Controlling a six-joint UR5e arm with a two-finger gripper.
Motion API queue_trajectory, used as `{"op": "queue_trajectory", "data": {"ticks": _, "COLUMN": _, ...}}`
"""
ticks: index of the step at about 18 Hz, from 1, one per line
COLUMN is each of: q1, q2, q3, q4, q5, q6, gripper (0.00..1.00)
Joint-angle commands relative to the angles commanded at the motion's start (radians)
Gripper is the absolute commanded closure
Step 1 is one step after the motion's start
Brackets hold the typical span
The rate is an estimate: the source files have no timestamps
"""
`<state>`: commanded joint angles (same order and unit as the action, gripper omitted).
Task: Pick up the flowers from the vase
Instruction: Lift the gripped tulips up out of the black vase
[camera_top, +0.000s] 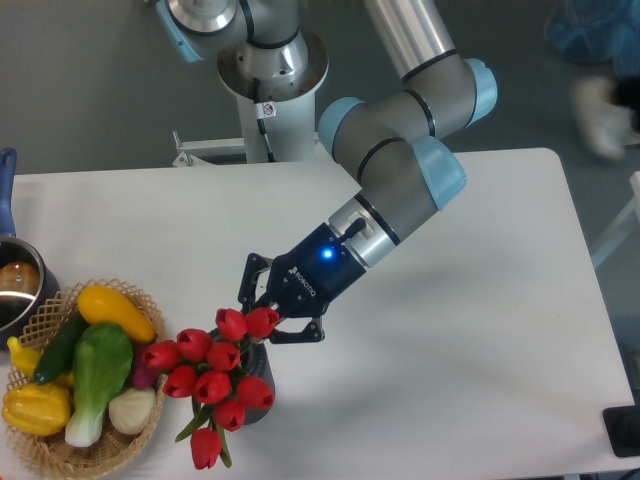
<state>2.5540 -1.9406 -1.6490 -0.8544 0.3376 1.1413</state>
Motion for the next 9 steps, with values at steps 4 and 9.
{"op": "queue_trajectory", "data": {"ticks": 4, "q1": 0.025, "q2": 0.02, "q3": 0.0, "q4": 0.0, "q5": -0.023, "q6": -0.002, "gripper": 1.0}}
{"op": "queue_trajectory", "data": {"ticks": 9, "q1": 0.04, "q2": 0.043, "q3": 0.002, "q4": 0.0, "q5": -0.055, "q6": -0.009, "gripper": 1.0}}
